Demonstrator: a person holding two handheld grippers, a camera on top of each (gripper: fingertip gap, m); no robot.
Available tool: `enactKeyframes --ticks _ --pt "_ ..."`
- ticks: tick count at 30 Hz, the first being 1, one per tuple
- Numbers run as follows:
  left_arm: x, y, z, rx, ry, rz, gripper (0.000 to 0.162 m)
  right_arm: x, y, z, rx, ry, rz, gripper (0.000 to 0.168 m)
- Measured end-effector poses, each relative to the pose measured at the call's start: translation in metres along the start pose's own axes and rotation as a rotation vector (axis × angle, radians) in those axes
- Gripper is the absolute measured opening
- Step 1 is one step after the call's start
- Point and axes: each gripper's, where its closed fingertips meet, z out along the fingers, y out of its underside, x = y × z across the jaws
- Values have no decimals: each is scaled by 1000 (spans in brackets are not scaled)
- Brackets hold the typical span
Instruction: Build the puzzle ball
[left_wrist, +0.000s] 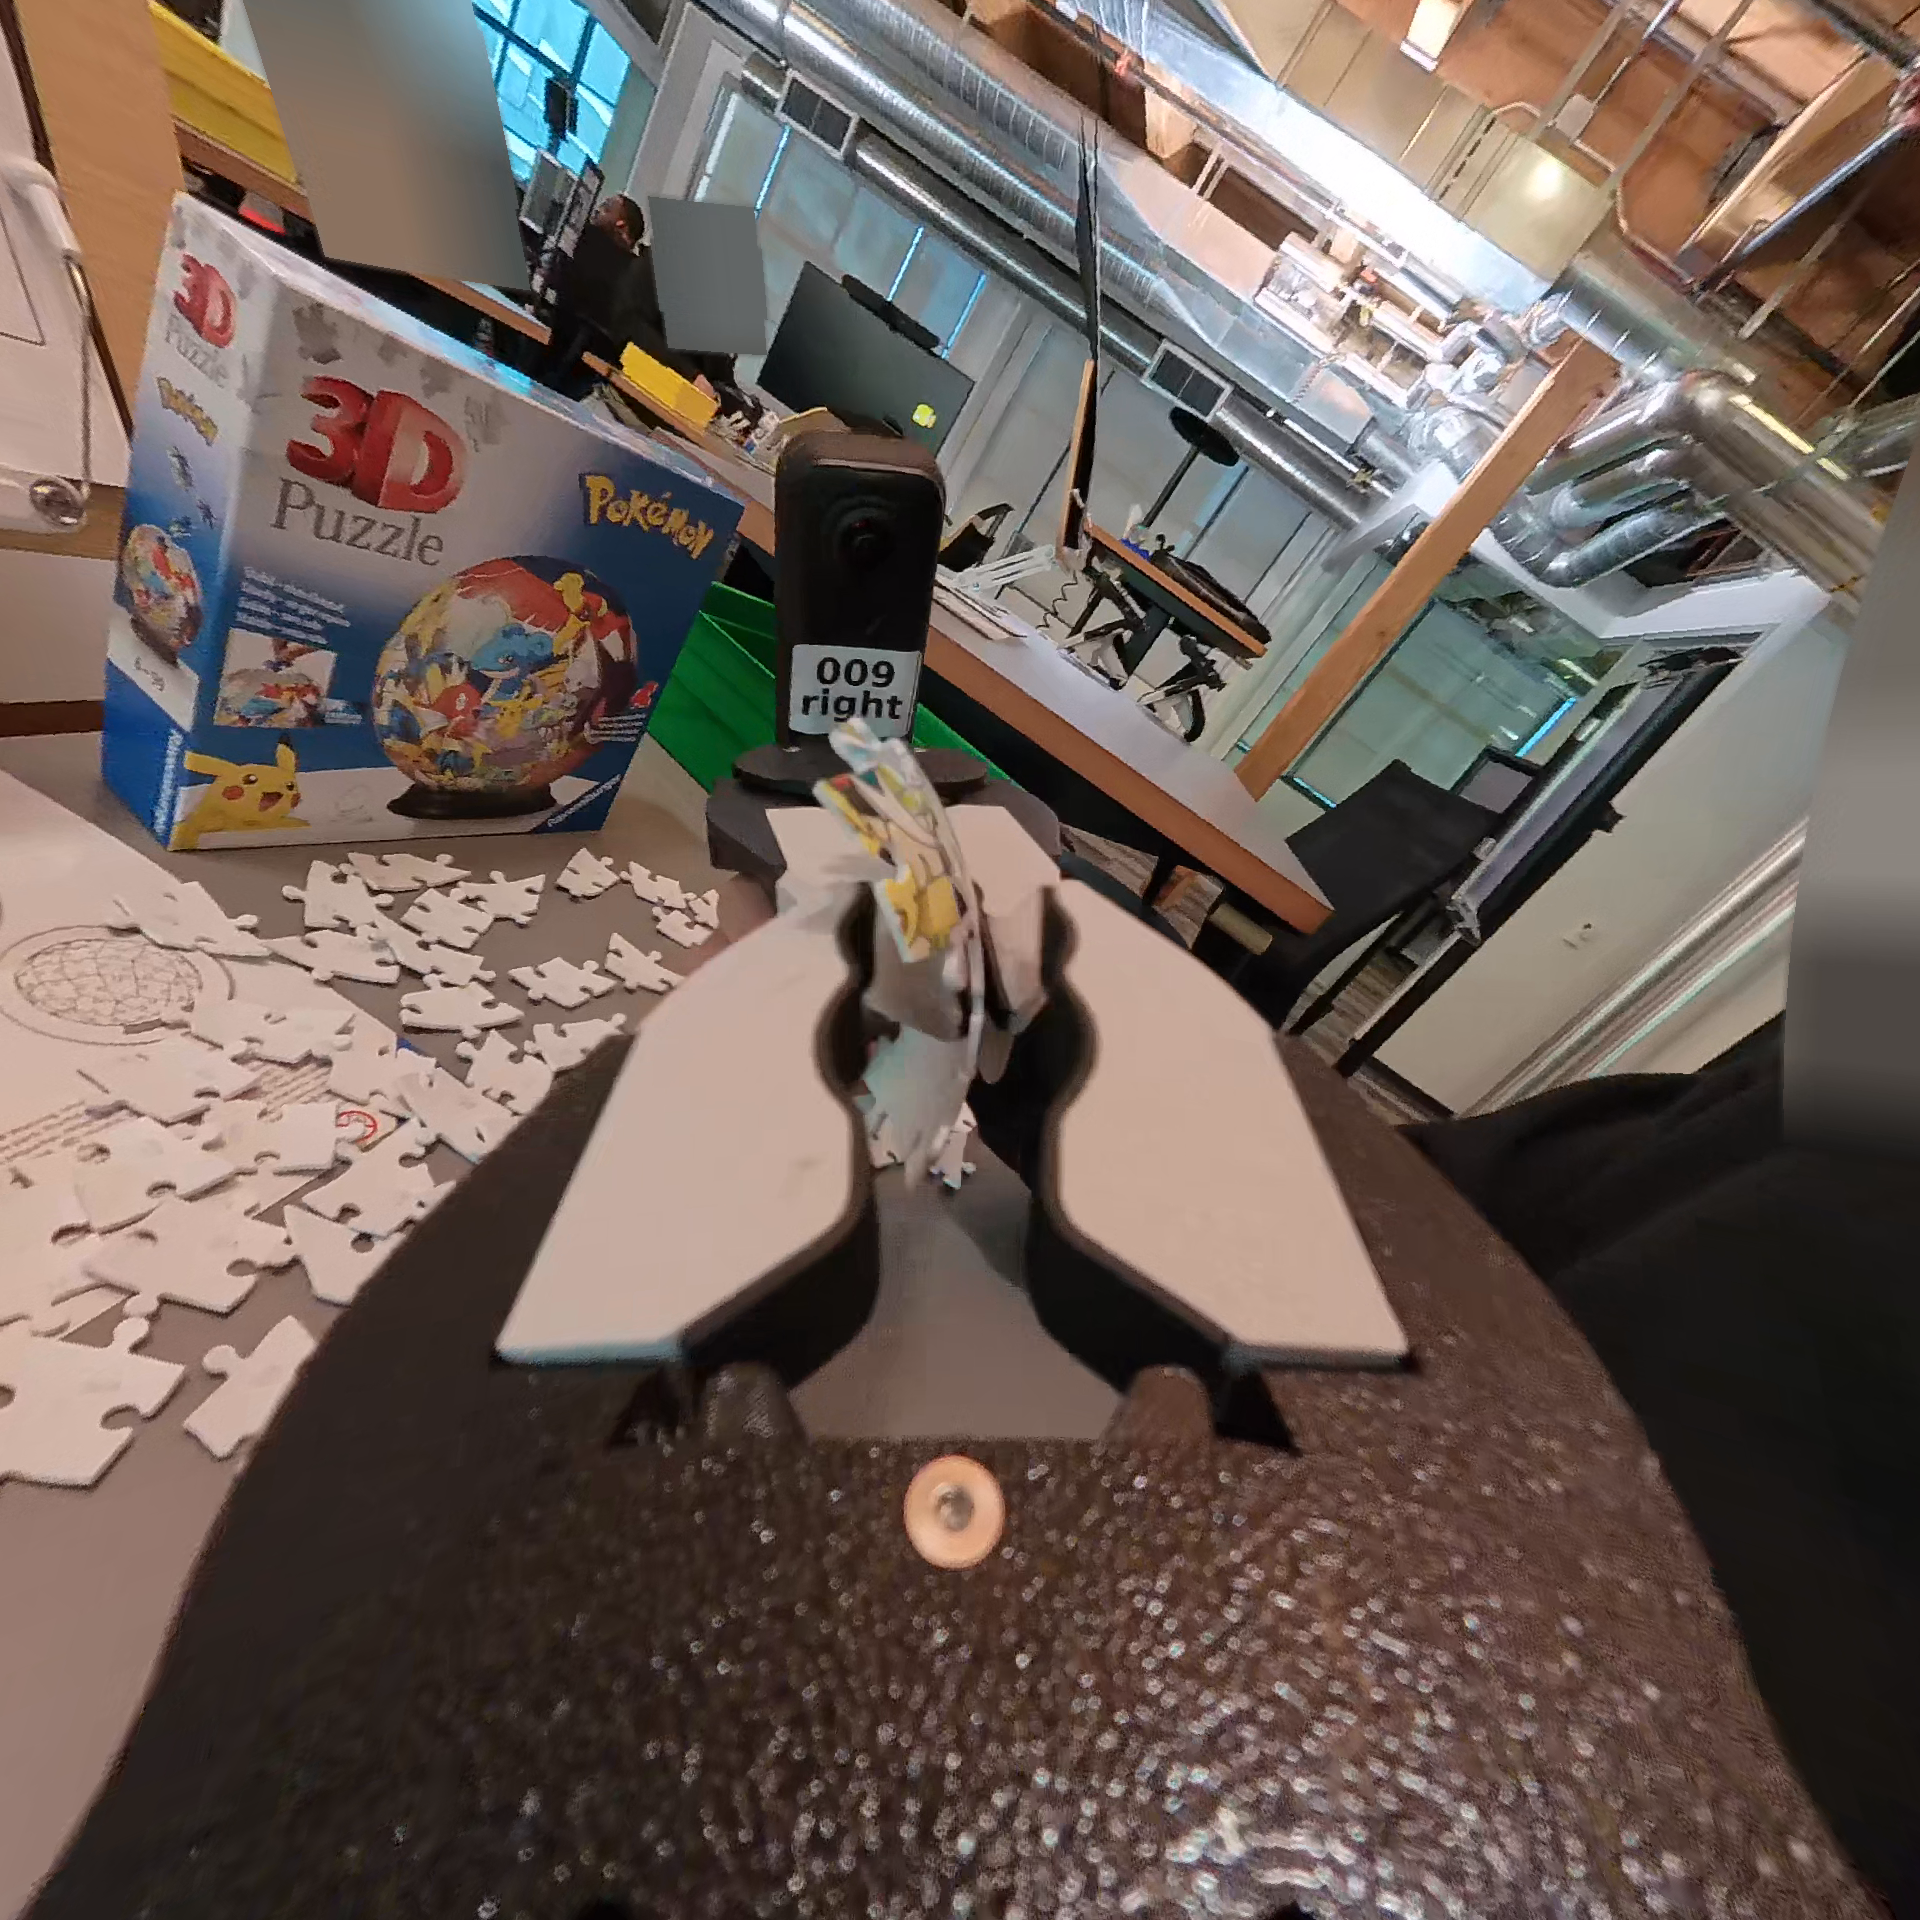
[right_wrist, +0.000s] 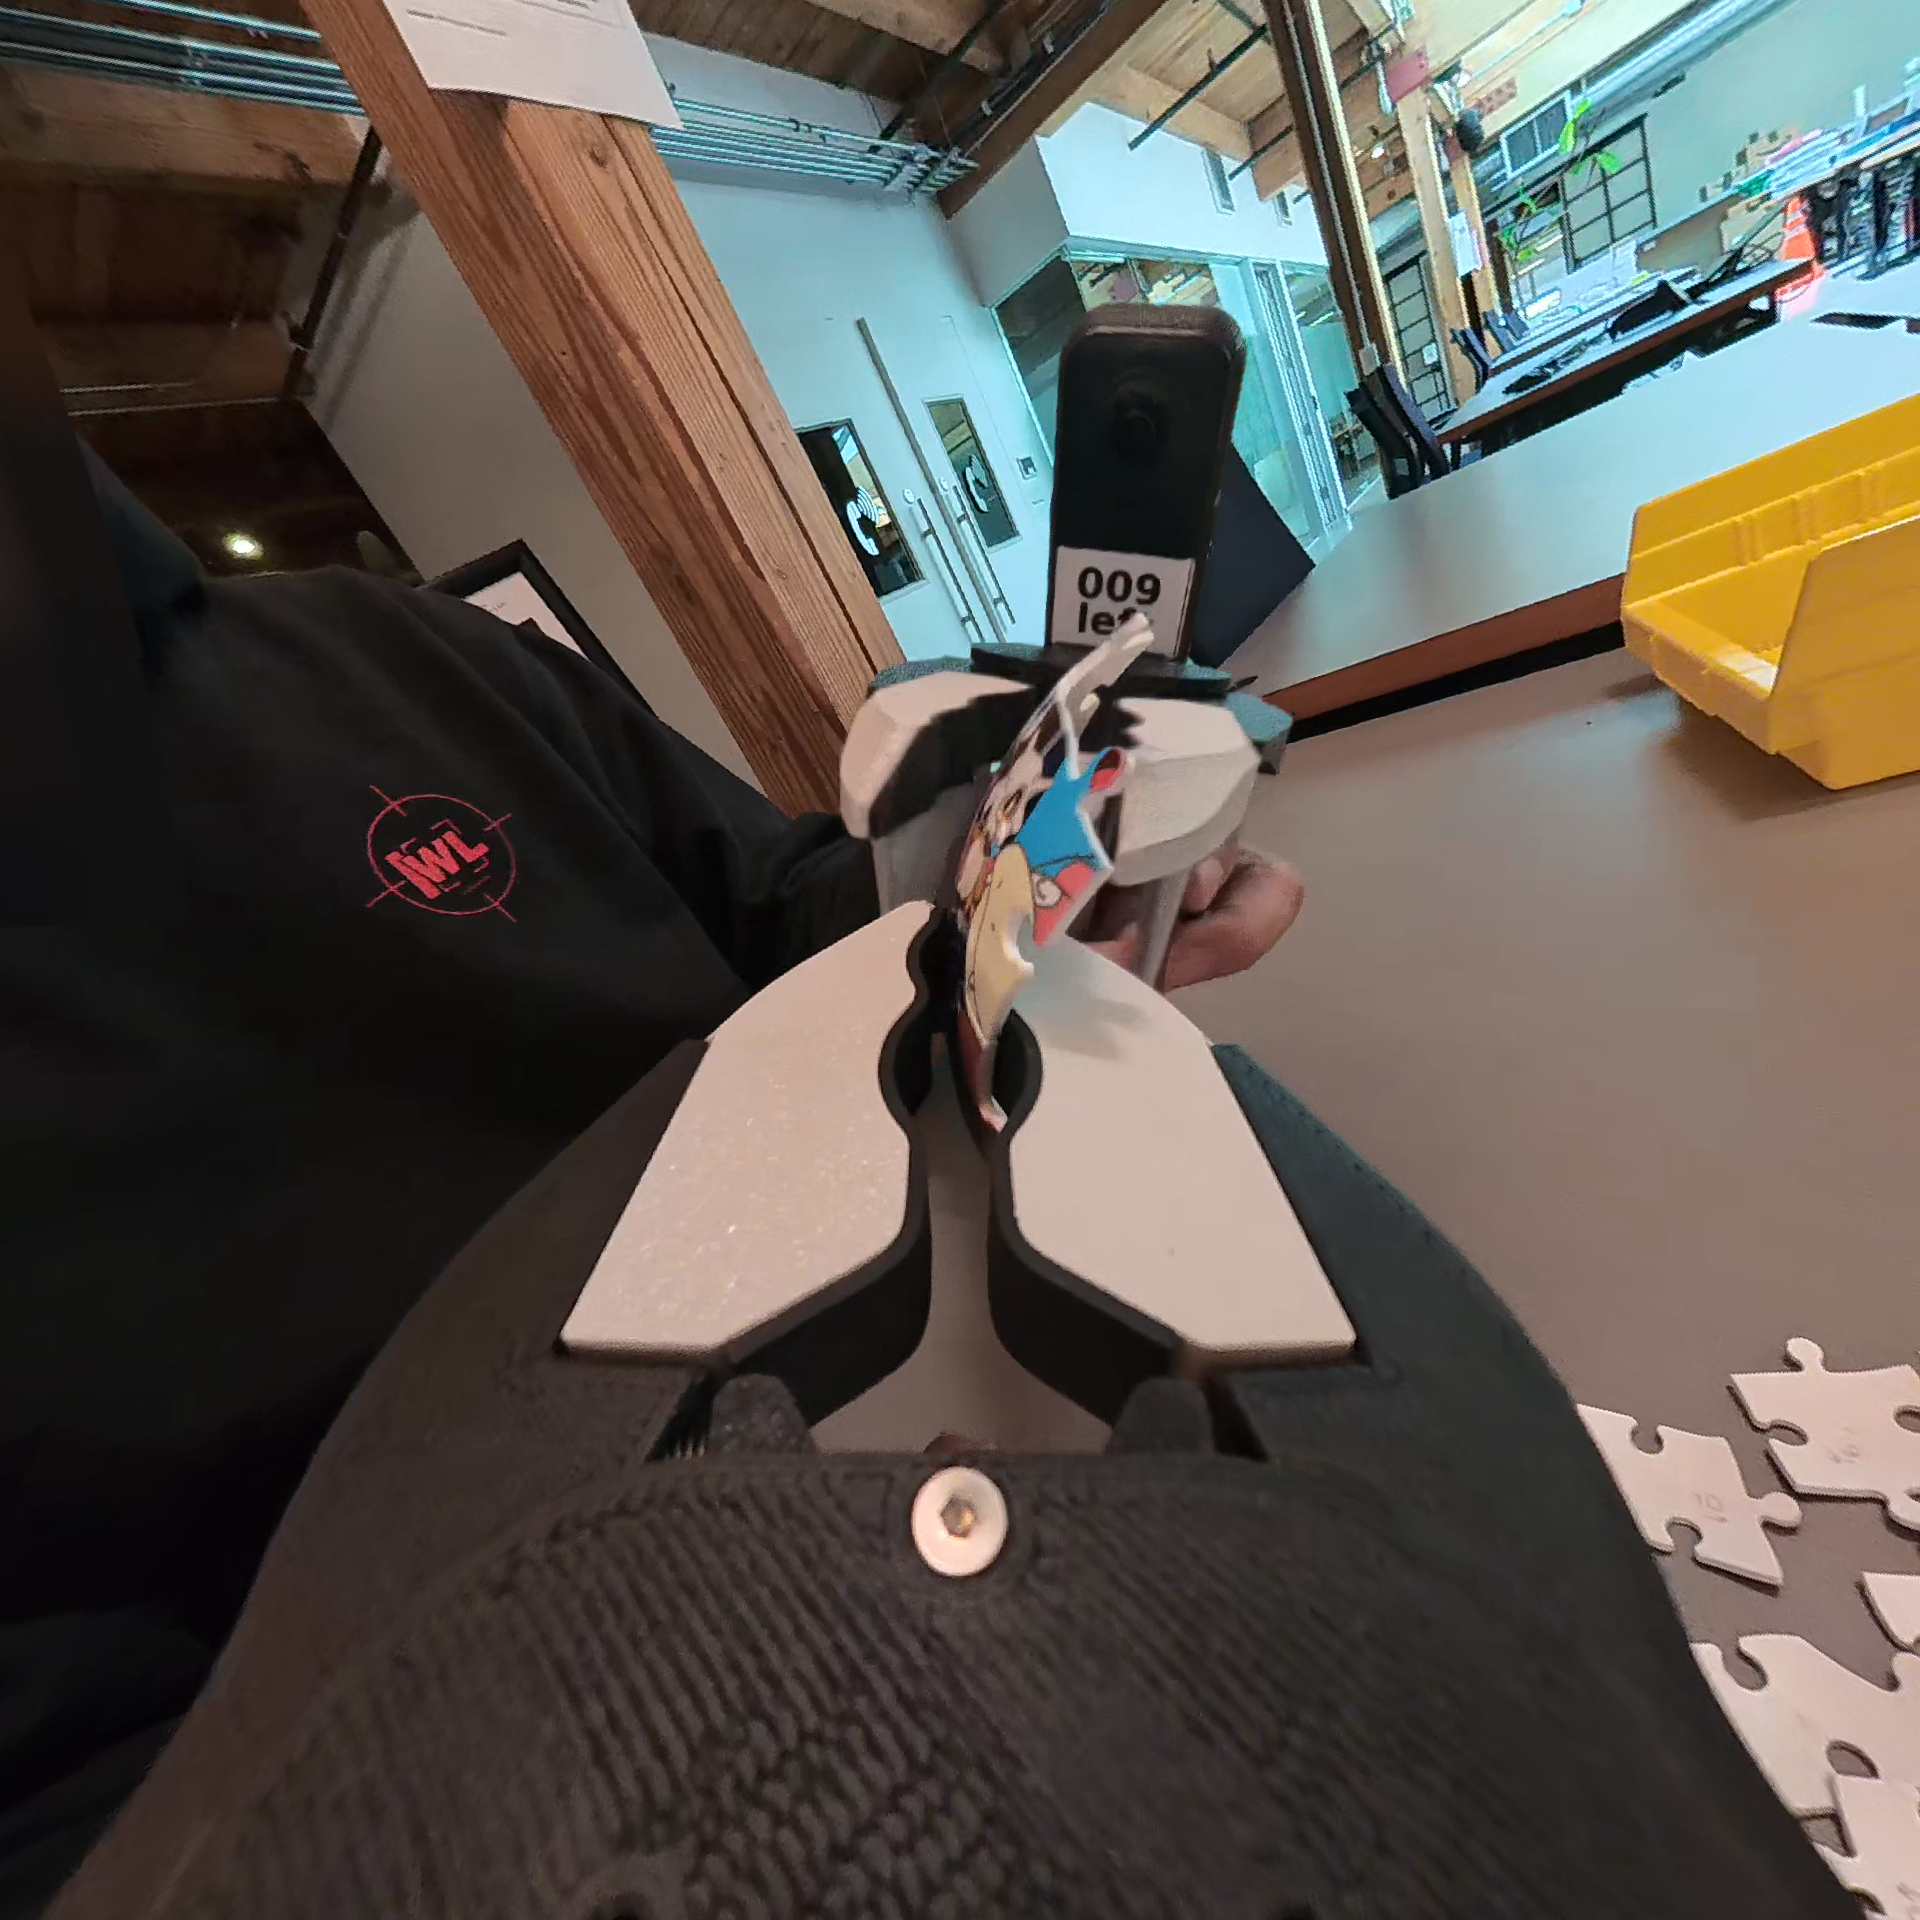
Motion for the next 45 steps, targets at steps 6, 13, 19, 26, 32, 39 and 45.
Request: enactKeyframes --ticks 6,13,19,26,32,39,45 --pt "1 -7 -11 -47 -10 54 51 -12 2 -2 -13 -67 -5 5" --pt "16 -7 -17 -159 94 -25 35 -18 14 0 -89 -87 -29 6" --pt "19 5 -10 -222 108 -15 11 -21 15 1 -98 -103 -26 6" --pt "24 4 -7 -178 141 -6 5 -20 3 -1 -15 -100 -10 12" --pt "22 2 -3 -148 131 -2 4 -21 2 2 -9 -115 -3 6" --pt "17 -1 -4 -142 115 -17 6 -19 -1 1 6 -114 11 5" --pt "10 -4 -8 -138 70 -17 38 -21 -1 -3 -6 -113 1 5"
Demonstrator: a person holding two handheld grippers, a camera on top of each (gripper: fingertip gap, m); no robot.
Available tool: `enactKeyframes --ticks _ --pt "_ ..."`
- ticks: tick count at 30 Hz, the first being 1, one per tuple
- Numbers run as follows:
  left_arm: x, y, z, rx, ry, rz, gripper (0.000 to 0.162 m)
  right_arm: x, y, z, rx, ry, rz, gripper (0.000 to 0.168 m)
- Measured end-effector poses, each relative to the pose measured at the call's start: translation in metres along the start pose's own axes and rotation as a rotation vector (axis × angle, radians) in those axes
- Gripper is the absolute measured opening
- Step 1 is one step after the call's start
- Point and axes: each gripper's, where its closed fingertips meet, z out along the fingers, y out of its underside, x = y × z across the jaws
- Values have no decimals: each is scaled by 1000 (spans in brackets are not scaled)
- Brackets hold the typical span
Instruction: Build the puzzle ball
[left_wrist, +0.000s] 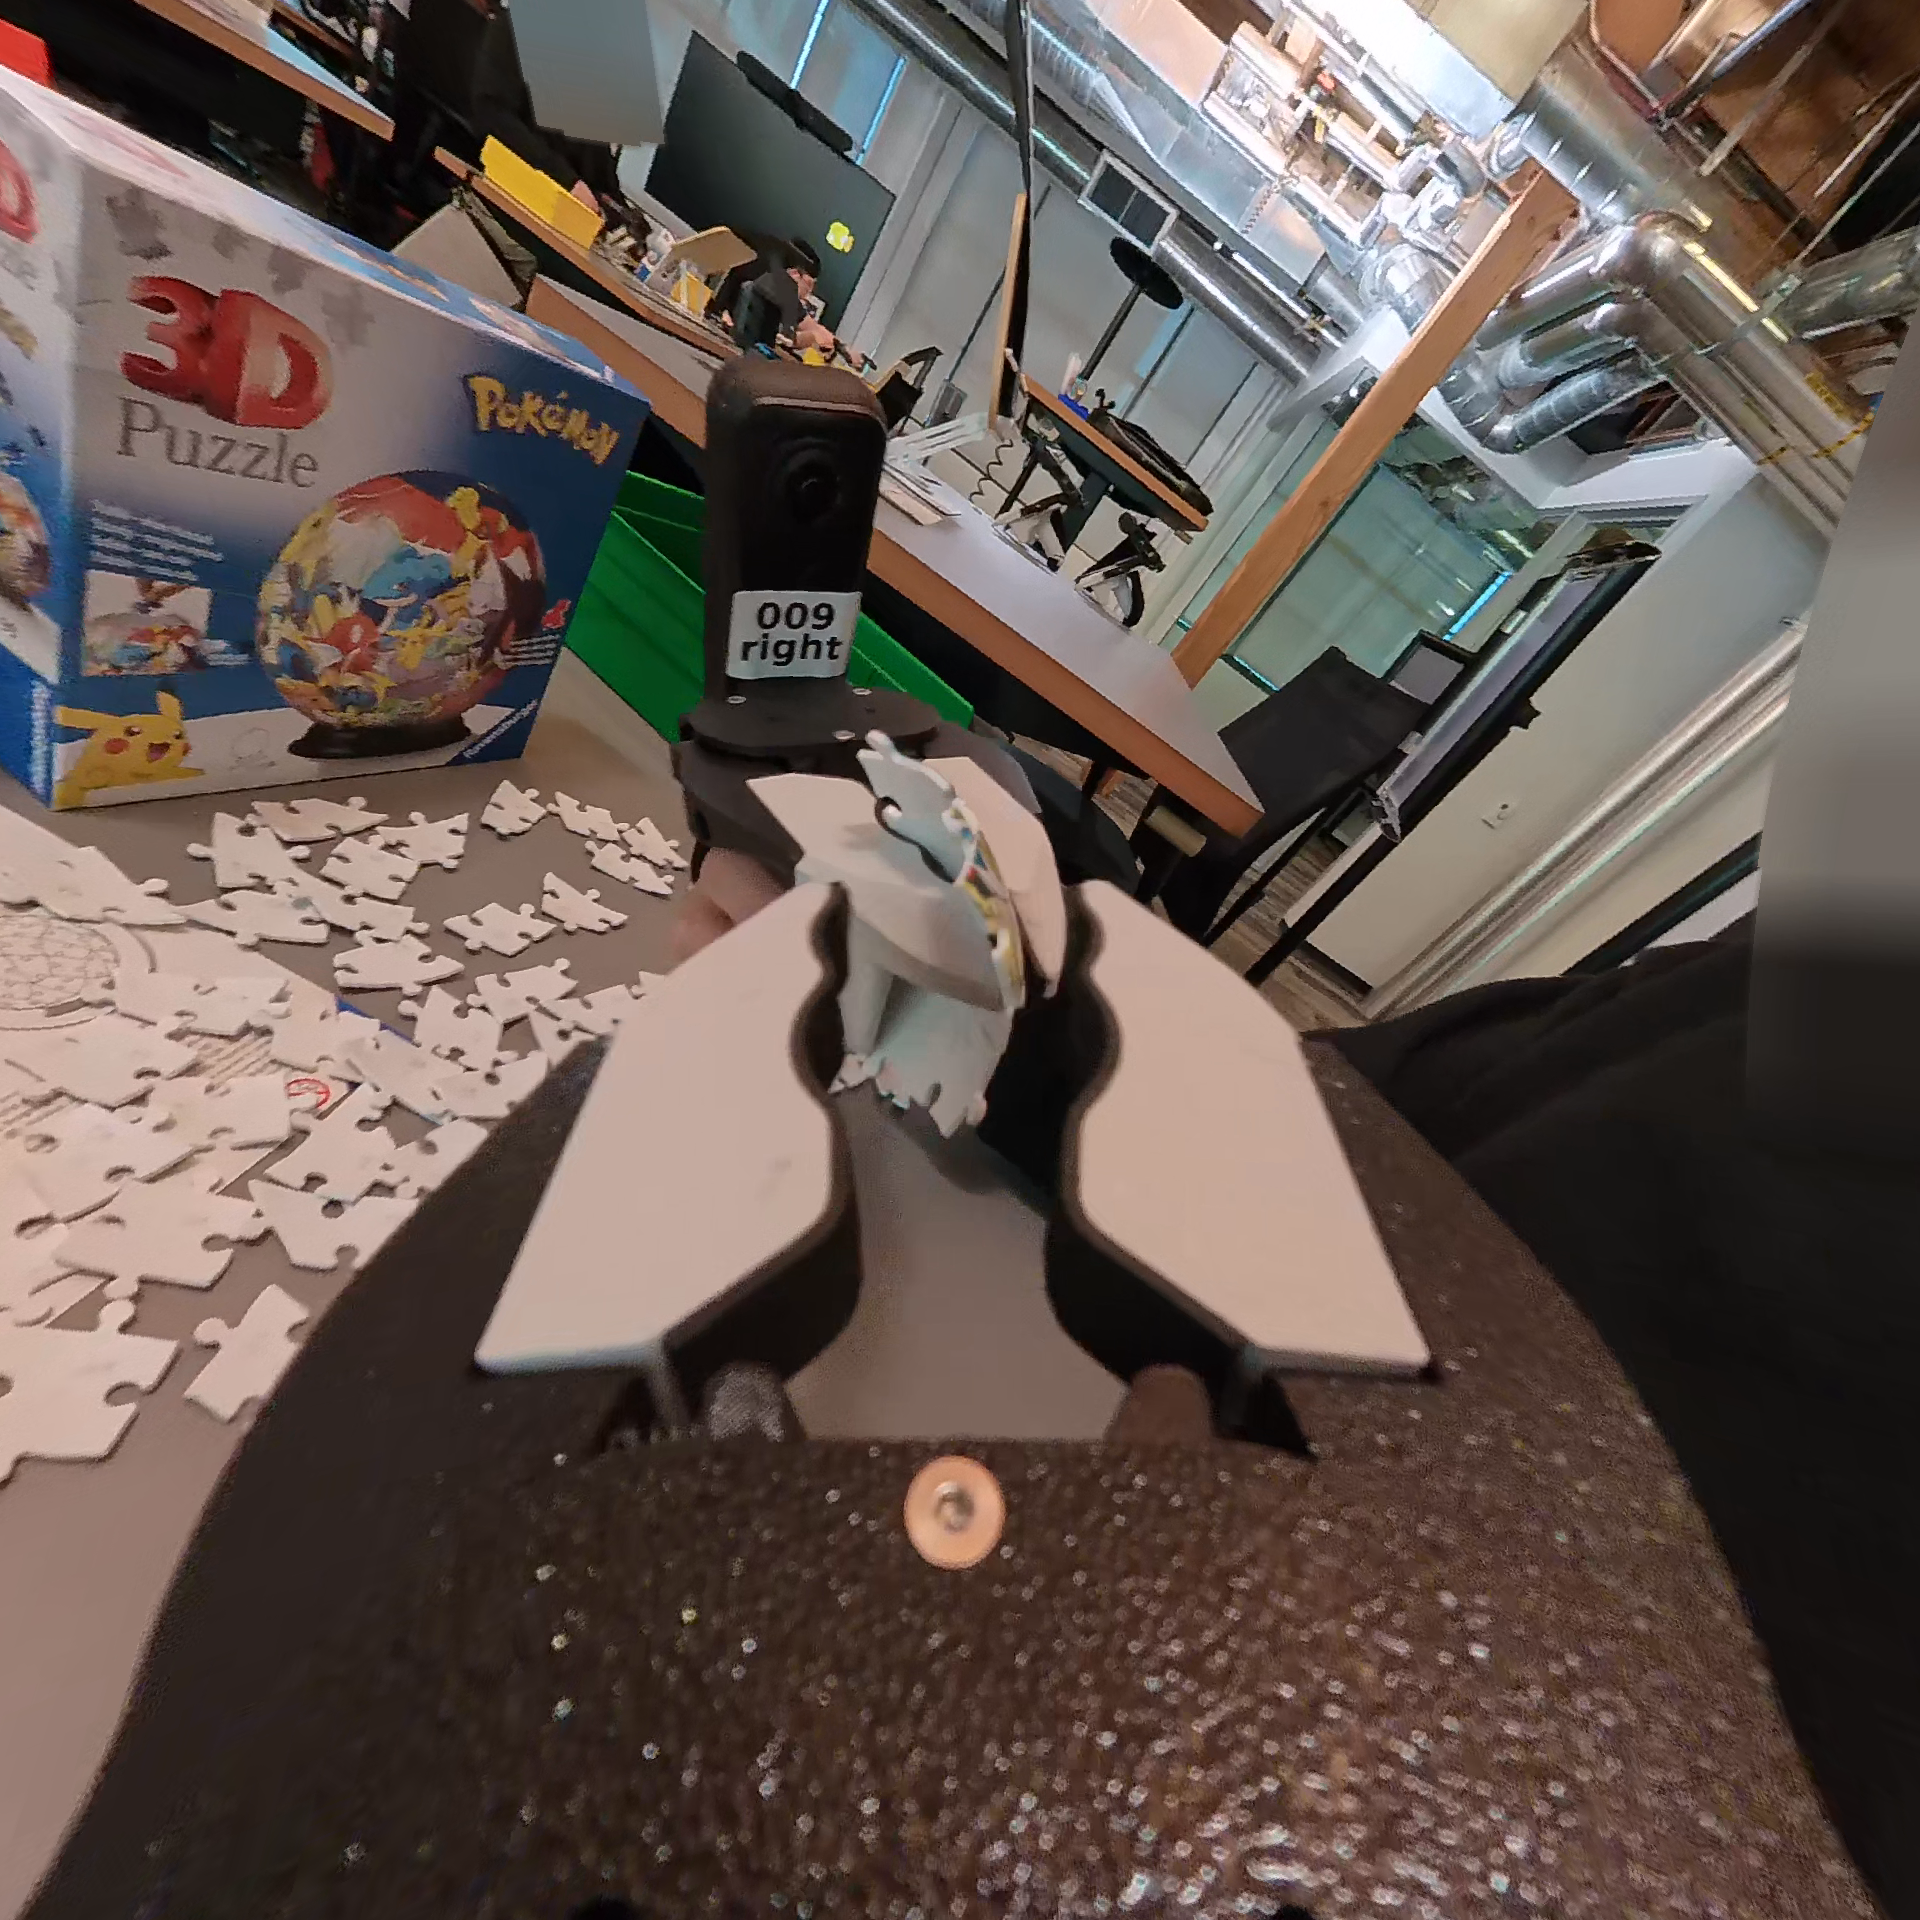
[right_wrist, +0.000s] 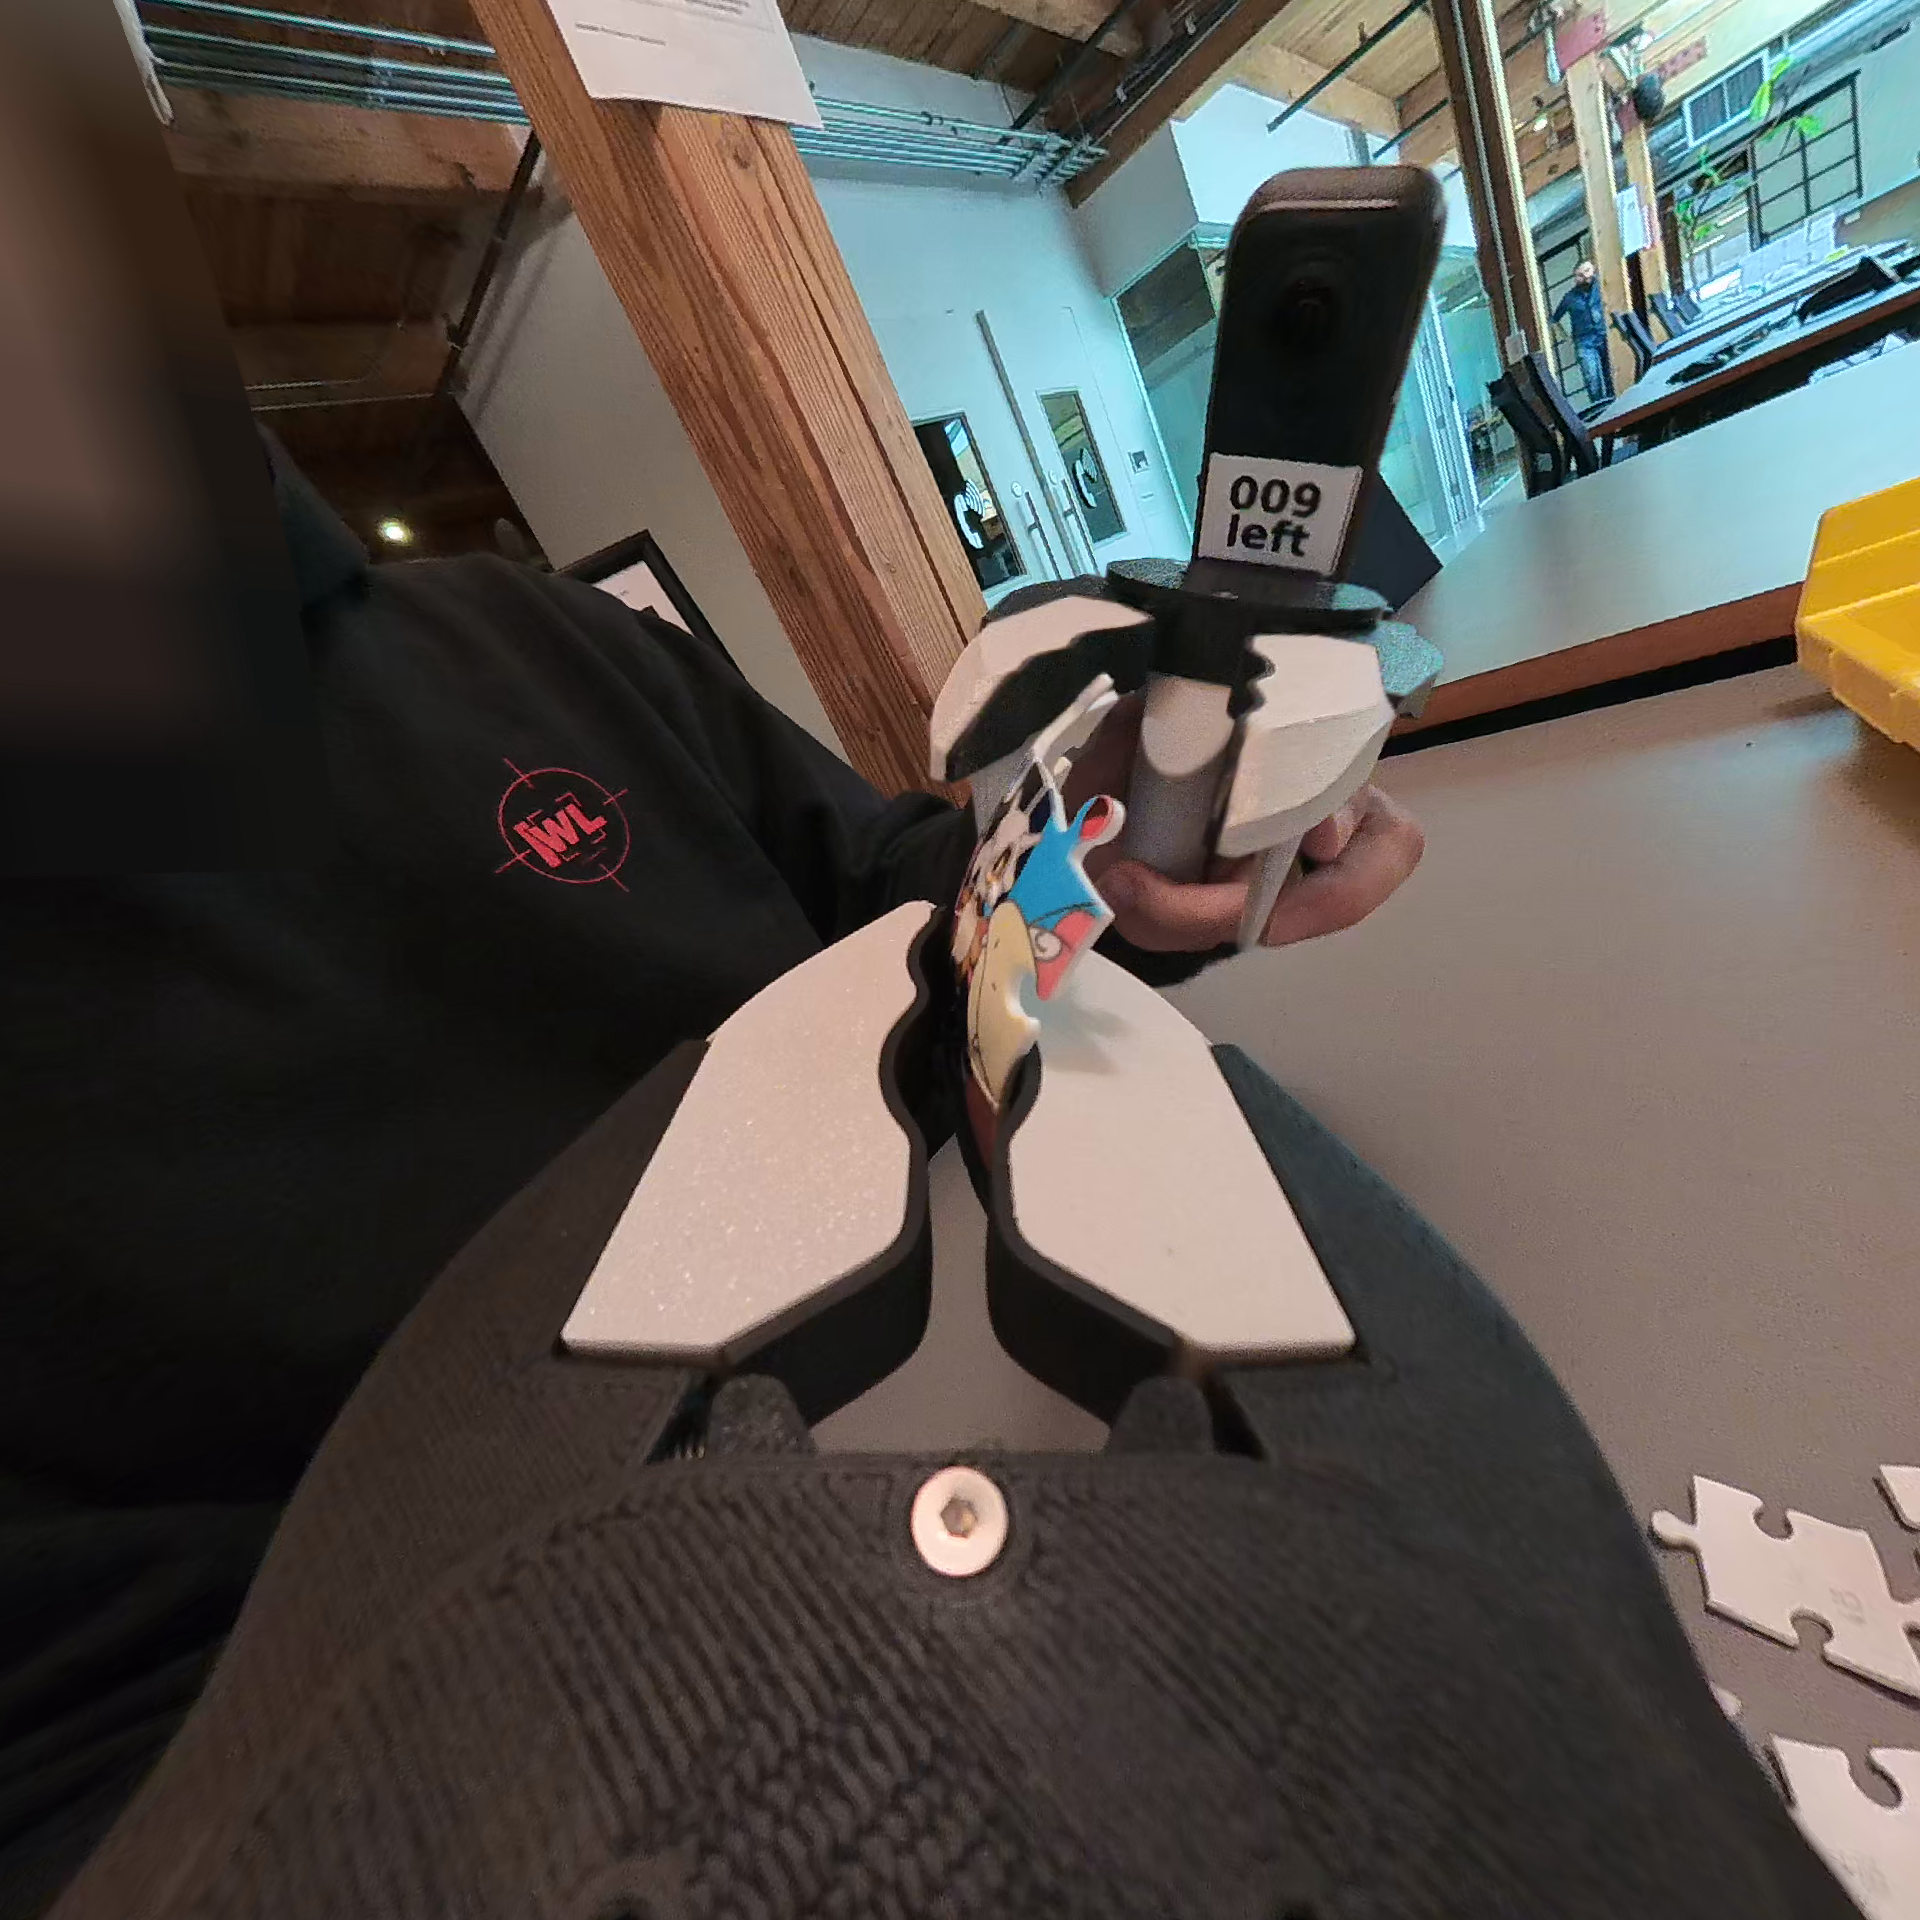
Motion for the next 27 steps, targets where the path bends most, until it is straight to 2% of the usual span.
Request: enactKeyframes --ticks 3,5,9,12,15,20,27 --pt "-5 3 -12 -16 -52 58 46 0 -2 -6 16 11 7 5" --pt "-18 16 -24 -89 -135 92 48 0 -3 -10 30 15 18 5" --pt "-51 74 -60 -412 -305 134 28 1 -3 -15 21 47 7 4" --pt "-71 125 -89 -670 -389 72 27 -1 -4 -18 25 47 -7 5" --pt "-79 153 -98 -784 -423 47 29 1 -3 -19 20 56 -2 5" --pt "-91 169 -96 -926 -460 207 31 2 0 -17 12 51 7 5" --pt "-87 178 -90 -1066 -435 274 32 4 1 -19 10 57 8 5"
